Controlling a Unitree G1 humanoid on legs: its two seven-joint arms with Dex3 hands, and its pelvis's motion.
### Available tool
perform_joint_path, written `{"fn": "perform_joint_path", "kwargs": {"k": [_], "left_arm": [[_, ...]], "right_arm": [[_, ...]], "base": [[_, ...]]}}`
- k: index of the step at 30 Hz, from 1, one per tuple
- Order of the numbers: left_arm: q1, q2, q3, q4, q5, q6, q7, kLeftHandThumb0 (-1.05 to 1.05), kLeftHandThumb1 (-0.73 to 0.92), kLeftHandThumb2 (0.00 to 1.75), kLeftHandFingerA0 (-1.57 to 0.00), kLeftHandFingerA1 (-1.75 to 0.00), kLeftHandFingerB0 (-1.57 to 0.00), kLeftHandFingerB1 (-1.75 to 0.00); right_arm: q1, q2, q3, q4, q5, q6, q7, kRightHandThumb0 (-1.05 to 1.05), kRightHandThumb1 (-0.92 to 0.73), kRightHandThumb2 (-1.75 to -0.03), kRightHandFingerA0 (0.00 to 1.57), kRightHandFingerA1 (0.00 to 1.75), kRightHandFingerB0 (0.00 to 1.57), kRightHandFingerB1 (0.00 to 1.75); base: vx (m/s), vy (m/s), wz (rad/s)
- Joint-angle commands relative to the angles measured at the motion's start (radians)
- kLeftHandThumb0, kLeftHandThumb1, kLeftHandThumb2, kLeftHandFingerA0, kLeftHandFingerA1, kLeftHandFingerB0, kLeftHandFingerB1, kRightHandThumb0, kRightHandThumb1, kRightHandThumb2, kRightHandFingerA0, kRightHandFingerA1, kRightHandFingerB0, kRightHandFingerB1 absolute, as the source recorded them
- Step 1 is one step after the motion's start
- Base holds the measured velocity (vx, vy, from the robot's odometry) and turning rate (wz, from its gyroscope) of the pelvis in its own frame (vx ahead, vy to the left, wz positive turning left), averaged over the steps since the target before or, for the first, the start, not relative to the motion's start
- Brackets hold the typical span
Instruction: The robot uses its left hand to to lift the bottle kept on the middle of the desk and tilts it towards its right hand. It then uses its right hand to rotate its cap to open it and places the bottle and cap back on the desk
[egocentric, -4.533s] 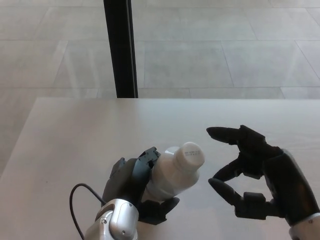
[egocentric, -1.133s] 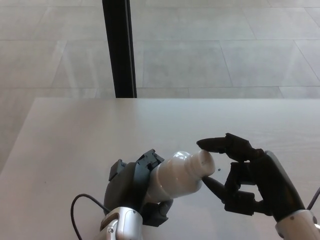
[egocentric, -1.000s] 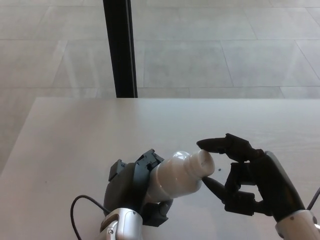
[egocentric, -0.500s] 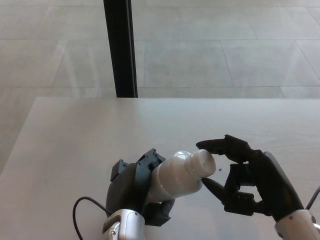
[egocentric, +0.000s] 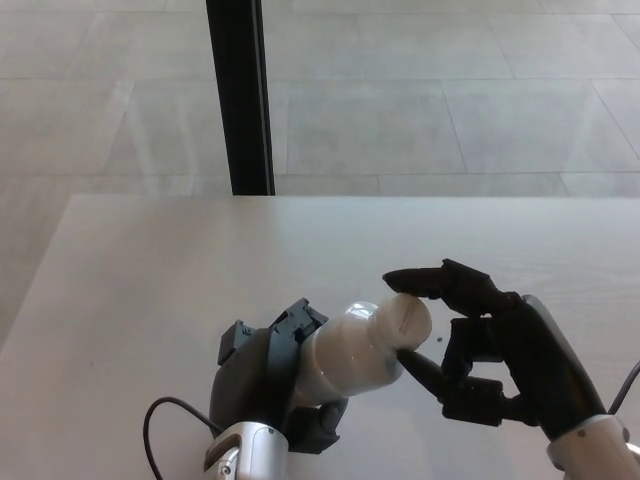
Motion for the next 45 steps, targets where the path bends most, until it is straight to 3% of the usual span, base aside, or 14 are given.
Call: {"fn": "perform_joint_path", "kwargs": {"k": [1,4,7,11,25,29,30,32,34,35,37,40,43,45], "left_arm": [[0.019,0.016,-0.009,0.019,0.021,0.027,-0.01,0.03,0.66,1.15,-0.75,-1.75,-0.68,-1.4],[0.027,0.023,-0.01,0.016,0.018,0.002,-0.007,0.04,0.66,1.16,-0.76,-1.75,-0.68,-1.48],[0.027,0.018,-0.004,0.012,0.013,0.017,-0.013,0.06,0.64,1.16,-0.73,-1.75,-0.63,-1.57],[0.025,0.01,0.001,0.015,0.02,0.03,-0.004,0.05,0.65,1.13,-0.74,-1.75,-0.65,-1.41],[0.074,0.066,0.03,-0.01,-0.007,0.011,-0.07,0.03,0.64,1.22,-0.75,-1.75,-0.68,-1.54],[0.081,0.159,0.015,-0.046,0.041,0.083,-0.142,0.0,0.8,0.81,-0.72,-1.75,-0.64,-1.33],[0.083,0.214,0.011,-0.063,0.056,0.104,-0.189,0.0,0.74,0.8,-0.66,-1.49,-0.62,-0.87],[0.077,0.291,0.018,-0.072,0.068,0.12,-0.234,0.03,0.75,0.79,-0.7,-1.24,-0.63,-0.7],[0.076,0.38,0.02,-0.08,0.091,0.105,-0.269,0.04,0.74,0.84,-0.73,-1.15,-0.66,-0.68],[0.071,0.443,0.023,-0.07,0.101,0.08,-0.292,0.03,0.74,0.88,-0.71,-1.12,-0.68,-0.75],[0.044,0.5,0.014,-0.053,0.112,0.105,-0.339,0.01,0.62,1.17,-0.91,-1.03,-0.74,-0.87],[-0.01,0.559,-0.04,-0.023,0.164,0.148,-0.388,-0.06,0.81,0.75,-0.76,-1.35,-0.72,-0.94],[-0.068,0.622,-0.147,-0.014,0.267,0.184,-0.492,-0.12,0.82,0.66,-0.63,-0.75,-0.58,-0.6],[-0.091,0.627,-0.193,-0.021,0.313,0.227,-0.527,-0.13,0.82,0.63,-0.64,-0.74,-0.58,-0.58]], "right_arm": [[-0.003,-0.016,0.006,-0.023,-0.035,-0.018,-0.004,-0.32,-0.74,-0.71,1.04,1.48,0.64,0.62],[0.001,-0.016,0.0,-0.005,-0.021,-0.07,-0.015,-0.19,-0.48,-1.19,0.99,1.46,0.93,1.16],[0.004,-0.018,0.005,-0.014,-0.046,-0.051,-0.017,-0.15,-0.43,-1.44,0.97,1.75,0.84,1.56],[0.006,-0.034,0.023,-0.041,-0.116,0.008,-0.01,-0.21,-0.39,-1.43,1.0,1.75,0.78,1.63],[-0.009,-0.089,-0.156,-0.009,0.039,-0.123,0.014,-0.18,-0.44,-1.39,0.99,1.74,0.87,1.51],[-0.016,-0.138,-0.242,-0.016,0.062,-0.113,0.035,-0.14,-0.44,-1.33,0.96,1.69,0.85,1.42],[-0.015,-0.161,-0.289,-0.019,0.085,-0.103,0.044,-0.14,-0.42,-1.35,0.97,1.68,0.86,1.41],[-0.011,-0.193,-0.347,-0.005,0.104,-0.109,0.051,-0.15,-0.46,-1.27,0.98,1.69,0.85,1.43],[-0.002,-0.217,-0.391,0.018,0.127,-0.119,0.06,-0.14,-0.48,-1.22,0.95,1.71,0.81,1.44],[0.008,-0.232,-0.411,0.029,0.123,-0.105,0.065,-0.2,-0.51,-1.16,1.23,1.38,0.93,1.17],[0.024,-0.246,-0.405,0.05,0.094,-0.109,0.062,-0.09,-0.5,-1.17,0.95,1.68,0.84,1.39],[0.045,-0.254,-0.363,0.101,0.054,-0.132,0.059,-0.12,-0.51,-1.12,0.91,1.63,0.83,1.35],[0.066,-0.262,-0.284,0.139,0.0,-0.117,0.08,-0.15,-0.54,-1.06,0.88,1.63,0.8,1.29],[0.07,-0.277,-0.235,0.162,-0.032,-0.11,0.101,-0.23,-0.53,-1.0,1.0,1.64,0.81,1.27]], "base": [[0.0,0.0,0.0],[0.0,0.0,0.0],[0.0,0.0,0.0],[0.0,0.0,0.0],[0.0,0.0,0.0],[0.0,0.0,0.0],[0.0,0.0,0.0],[0.0,0.0,0.0],[0.0,0.0,0.0],[0.0,0.0,0.0],[0.0,0.0,0.0],[0.0,0.0,0.0],[0.0,0.0,0.0],[0.0,0.0,0.0]]}}
